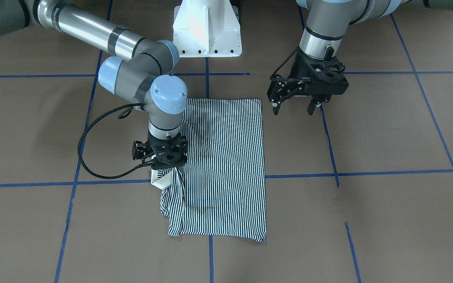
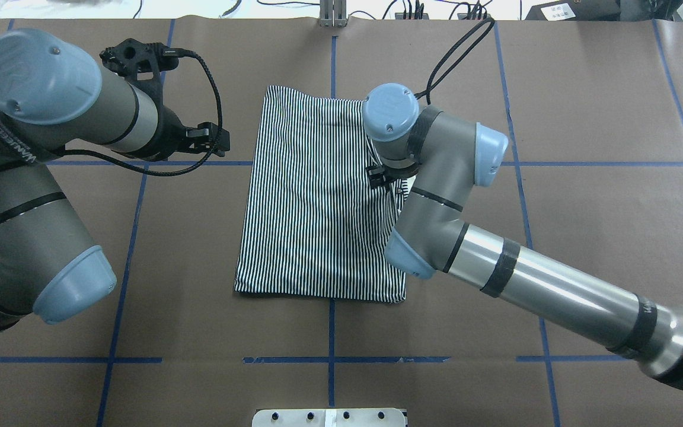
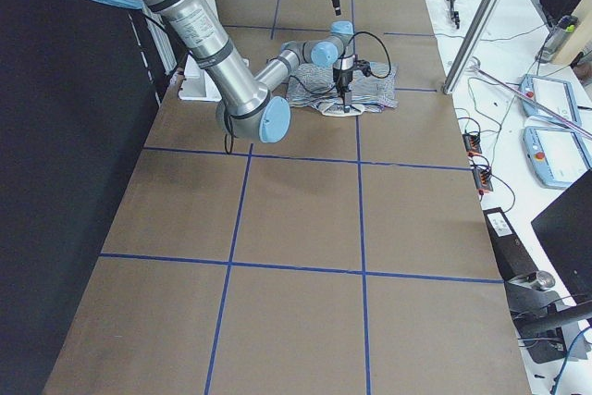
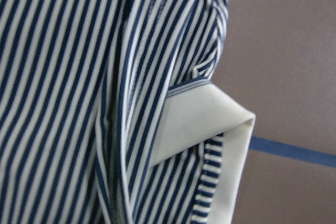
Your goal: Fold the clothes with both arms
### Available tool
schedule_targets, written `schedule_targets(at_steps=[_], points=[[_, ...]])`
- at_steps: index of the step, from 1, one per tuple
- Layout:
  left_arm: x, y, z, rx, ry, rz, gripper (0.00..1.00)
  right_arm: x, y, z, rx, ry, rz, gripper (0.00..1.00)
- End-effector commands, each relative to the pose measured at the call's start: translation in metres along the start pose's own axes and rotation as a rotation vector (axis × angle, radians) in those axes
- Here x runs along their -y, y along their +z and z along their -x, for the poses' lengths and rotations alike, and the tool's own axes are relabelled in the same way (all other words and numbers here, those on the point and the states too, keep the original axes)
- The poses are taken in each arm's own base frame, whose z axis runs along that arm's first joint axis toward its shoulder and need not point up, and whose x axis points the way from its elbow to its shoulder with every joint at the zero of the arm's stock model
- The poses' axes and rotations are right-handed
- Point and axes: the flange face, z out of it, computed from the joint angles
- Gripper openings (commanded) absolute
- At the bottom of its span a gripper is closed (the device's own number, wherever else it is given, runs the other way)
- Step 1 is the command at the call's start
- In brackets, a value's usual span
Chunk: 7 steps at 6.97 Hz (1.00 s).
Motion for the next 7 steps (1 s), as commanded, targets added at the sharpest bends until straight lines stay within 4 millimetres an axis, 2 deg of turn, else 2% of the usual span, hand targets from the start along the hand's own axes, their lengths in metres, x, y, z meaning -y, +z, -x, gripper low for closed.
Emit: schedule_targets(at_steps=[1, 2, 3, 4, 5, 6, 7], points=[[0.000, 0.000, -0.001, -0.002, 0.001, 0.000, 1.00, -0.016, 0.011, -0.084, -0.025, -0.075, -0.017, 1.00], [0.000, -0.002, 0.000, -0.002, 0.001, -0.003, 1.00, -0.012, -0.005, -0.087, -0.011, -0.069, -0.033, 1.00], [0.002, -0.002, 0.001, 0.000, 0.000, -0.005, 1.00, -0.002, -0.018, -0.078, 0.008, -0.058, -0.044, 1.00], [0.006, -0.003, 0.004, 0.005, -0.005, -0.012, 1.00, 0.017, -0.033, -0.055, 0.024, -0.056, -0.064, 1.00], [0.007, -0.002, 0.011, 0.037, 0.029, -0.003, 1.00, 0.039, -0.037, -0.029, 0.020, -0.017, -0.059, 1.00], [0.013, -0.003, 0.020, 0.075, 0.047, 0.002, 1.00, 0.050, -0.038, -0.013, 0.016, 0.008, -0.055, 1.00], [0.008, -0.001, 0.042, 0.100, 0.065, 0.010, 1.00, 0.059, -0.040, 0.005, 0.026, 0.013, -0.059, 1.00]])
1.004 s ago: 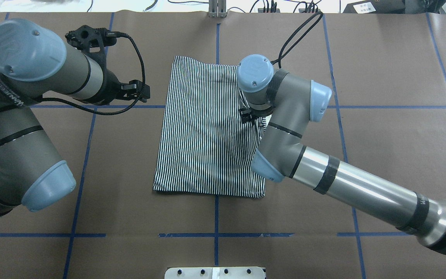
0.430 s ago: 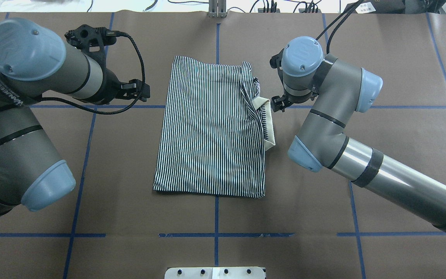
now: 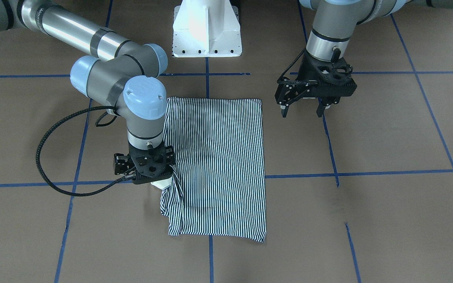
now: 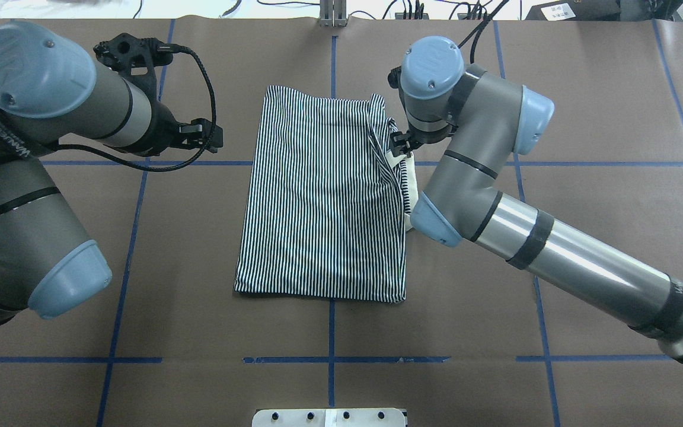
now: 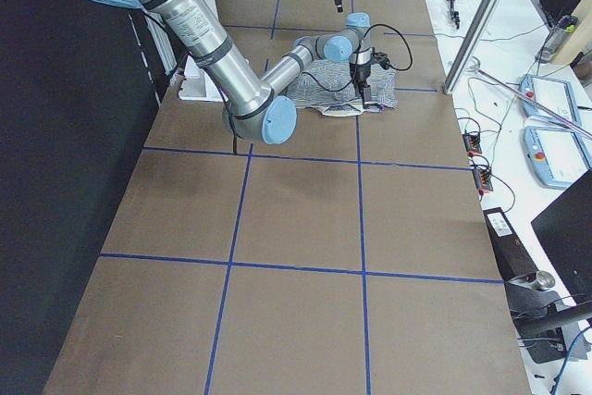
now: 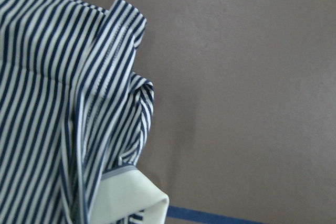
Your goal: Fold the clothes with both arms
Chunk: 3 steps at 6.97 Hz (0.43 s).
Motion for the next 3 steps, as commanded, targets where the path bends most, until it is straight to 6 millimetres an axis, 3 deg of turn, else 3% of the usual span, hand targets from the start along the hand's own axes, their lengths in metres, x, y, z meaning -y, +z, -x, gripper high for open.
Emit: schedule_targets(at_steps=[1, 3], points=[[-0.002, 0.004, 0.032, 0.050, 0.024, 0.009, 1.00, 0.026, 0.012, 0.045, -0.010, 0.019, 0.006, 1.00], [-0.001, 0.004, 0.036, 0.054, 0.020, 0.010, 1.00, 0.018, 0.043, 0.063, -0.042, 0.002, -0.013, 1.00]])
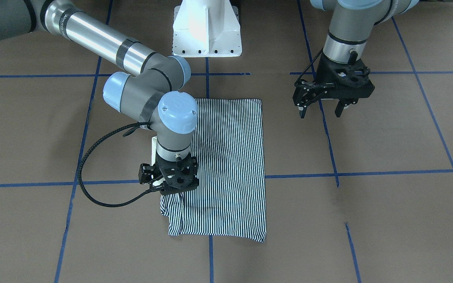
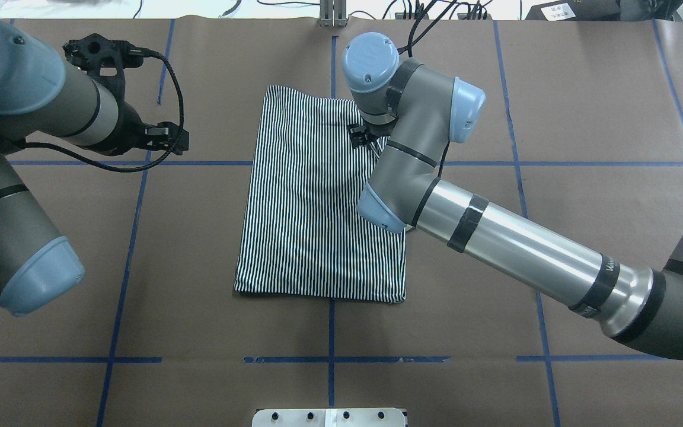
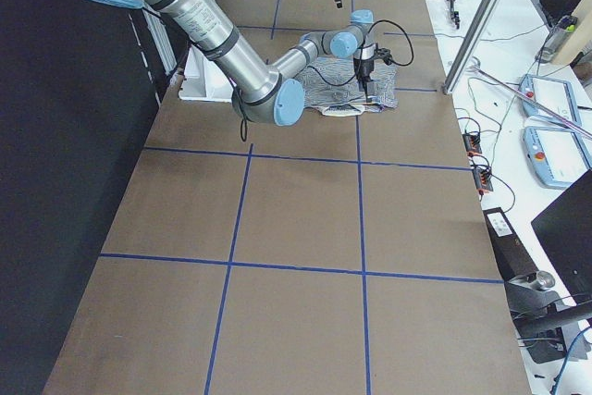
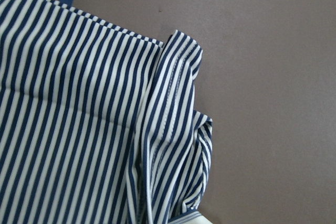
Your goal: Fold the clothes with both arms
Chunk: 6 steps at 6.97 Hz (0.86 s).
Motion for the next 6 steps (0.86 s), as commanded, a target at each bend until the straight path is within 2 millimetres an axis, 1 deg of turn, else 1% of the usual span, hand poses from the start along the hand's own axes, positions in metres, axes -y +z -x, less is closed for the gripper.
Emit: schedule_targets(at_steps=[1, 3, 4, 5, 6], points=[[0.000, 0.000, 0.003, 0.002, 0.000, 0.001, 1.00, -0.008, 0.027, 0.013, -0.047, -0.015, -0.005, 1.00], [0.000, 0.002, 0.002, 0.005, 0.000, 0.003, 1.00, -0.009, 0.030, 0.010, -0.052, -0.024, -0.003, 1.00], [-0.001, 0.003, 0.002, 0.003, 0.000, 0.006, 1.00, -0.004, 0.033, -0.002, -0.061, -0.028, -0.003, 1.00], [-0.001, 0.003, 0.002, 0.006, -0.001, 0.007, 1.00, 0.007, 0.032, -0.031, -0.067, -0.077, -0.011, 1.00], [-0.001, 0.003, 0.002, 0.006, -0.006, 0.007, 1.00, -0.010, 0.050, -0.085, -0.080, -0.114, -0.011, 1.00]])
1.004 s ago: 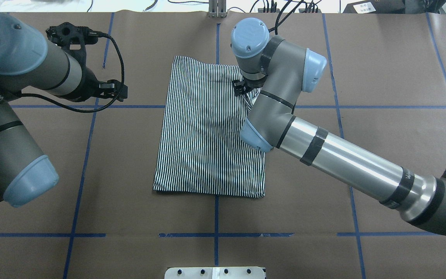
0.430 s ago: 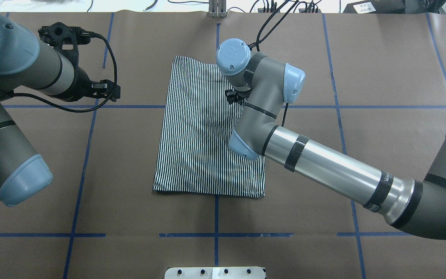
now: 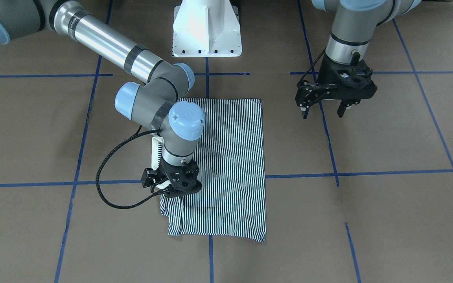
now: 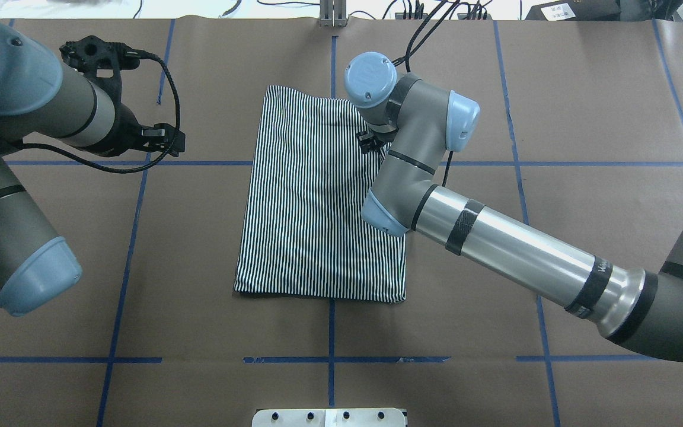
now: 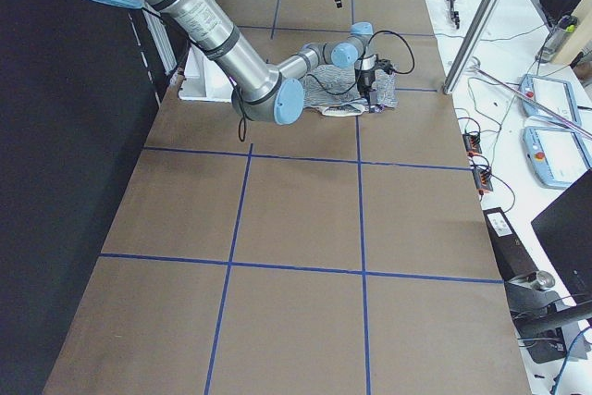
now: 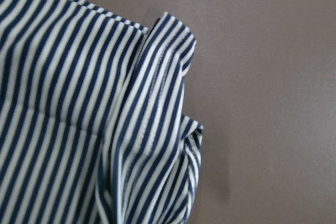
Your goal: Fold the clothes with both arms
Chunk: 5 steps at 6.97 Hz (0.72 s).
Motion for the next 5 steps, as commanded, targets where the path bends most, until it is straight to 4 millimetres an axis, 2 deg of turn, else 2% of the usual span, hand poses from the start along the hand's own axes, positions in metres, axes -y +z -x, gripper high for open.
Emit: schedule_targets(at_steps=[1, 2, 3, 5], points=[[0.000, -0.002, -0.001, -0.003, -0.006, -0.001, 1.00, -0.019, 0.032, -0.117, -0.009, -0.090, -0.030, 1.00], [0.000, -0.001, -0.001, -0.004, -0.006, 0.000, 1.00, -0.006, 0.022, -0.157, 0.058, -0.076, -0.016, 1.00], [-0.001, -0.002, -0.002, -0.007, -0.005, -0.001, 1.00, 0.001, -0.002, -0.152, 0.119, -0.064, -0.020, 1.00], [-0.001, -0.002, -0.005, -0.009, -0.012, 0.002, 1.00, -0.001, -0.041, -0.133, 0.239, 0.008, -0.009, 1.00]])
